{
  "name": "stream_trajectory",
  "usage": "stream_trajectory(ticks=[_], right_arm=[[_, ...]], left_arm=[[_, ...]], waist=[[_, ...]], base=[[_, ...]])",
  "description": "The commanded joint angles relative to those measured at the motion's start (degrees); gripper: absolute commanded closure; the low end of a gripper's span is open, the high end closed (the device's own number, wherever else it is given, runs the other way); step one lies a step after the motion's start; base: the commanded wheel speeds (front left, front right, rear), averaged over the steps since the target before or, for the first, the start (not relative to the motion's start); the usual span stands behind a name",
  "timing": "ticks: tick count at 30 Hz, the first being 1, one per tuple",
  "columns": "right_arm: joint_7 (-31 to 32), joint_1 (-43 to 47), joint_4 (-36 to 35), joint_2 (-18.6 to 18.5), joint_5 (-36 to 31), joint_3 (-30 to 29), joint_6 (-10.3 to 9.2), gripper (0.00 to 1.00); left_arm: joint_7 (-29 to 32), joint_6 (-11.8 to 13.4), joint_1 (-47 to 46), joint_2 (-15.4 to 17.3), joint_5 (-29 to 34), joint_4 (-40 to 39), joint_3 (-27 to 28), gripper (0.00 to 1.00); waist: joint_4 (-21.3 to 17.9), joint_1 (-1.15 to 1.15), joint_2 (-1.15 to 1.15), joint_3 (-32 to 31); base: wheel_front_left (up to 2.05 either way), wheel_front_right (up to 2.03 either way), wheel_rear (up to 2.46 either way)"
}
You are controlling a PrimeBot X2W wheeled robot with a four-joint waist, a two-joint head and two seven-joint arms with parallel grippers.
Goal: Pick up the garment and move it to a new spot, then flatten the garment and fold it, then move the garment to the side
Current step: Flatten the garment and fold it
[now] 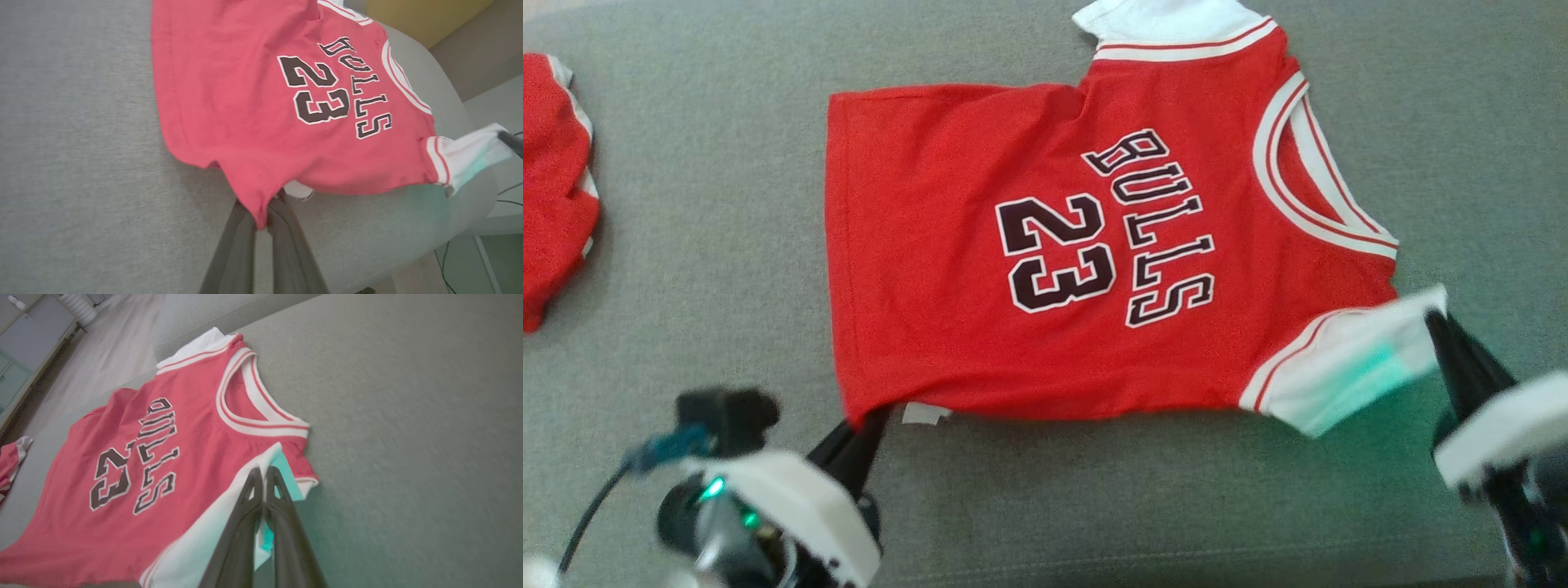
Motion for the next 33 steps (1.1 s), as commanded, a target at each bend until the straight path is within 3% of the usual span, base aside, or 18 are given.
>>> stream_trajectory(ticks=[1,11,19,20,21,22,23,29,33], right_arm=[[0.9,-3.3,-1.4,-0.7,-0.6,1.4,0.43,1.0],[8.3,-20.6,8.3,-1.3,-7.9,2.9,0.43,1.0],[8.9,-29.6,17.0,-3.8,-10.8,5.0,0.43,1.0],[8.1,-30.4,17.9,-4.1,-11.0,5.5,0.43,0.22],[7.2,-31.0,18.8,-4.3,-10.9,5.5,0.43,0.0],[6.5,-31.5,19.8,-4.2,-10.9,5.5,0.43,0.0],[5.9,-31.8,20.5,-4.3,-10.7,6.0,0.43,0.0],[3.9,-30.6,19.9,-6.1,-9.0,7.3,0.43,0.0],[6.0,-25.4,15.8,-9.9,-7.8,9.1,0.43,0.0]], left_arm=[[1.3,-0.7,-3.5,0.7,-1.1,-1.2,1.5,1.0],[13.5,-3.5,-17.5,2.3,-8.4,4.8,2.3,1.0],[20.6,-2.7,-26.0,2.1,-11.3,10.1,2.1,1.0],[21.0,-2.3,-26.9,2.0,-11.2,11.0,2.2,1.0],[21.2,-1.9,-27.7,1.9,-11.1,12.0,2.3,0.84],[21.5,-1.7,-28.2,1.8,-11.0,12.7,2.2,0.36],[21.8,-1.8,-28.5,2.0,-10.9,13.3,1.9,0.0],[22.2,-2.5,-26.0,3.2,-11.5,12.8,1.9,0.0],[21.5,-2.5,-22.0,5.1,-12.6,10.8,3.8,0.0]], waist=[[0.4,0.0,0.0,0.3],[2.2,0.0,0.0,2.8],[2.5,0.0,0.0,3.8],[2.5,0.0,0.0,3.8],[2.6,0.0,0.0,3.7],[2.5,0.0,0.0,3.6],[2.3,0.0,0.0,3.5],[1.5,0.0,0.0,2.5],[0.9,0.0,0.0,2.2]], base=[[0.0,0.0,0.0],[0.0,0.0,0.0],[0.0,0.0,0.0],[0.0,0.0,0.0],[0.0,0.0,0.0],[0.0,0.0,0.0],[0.0,0.0,0.0],[0.0,0.0,0.0],[0.0,0.0,0.0]])
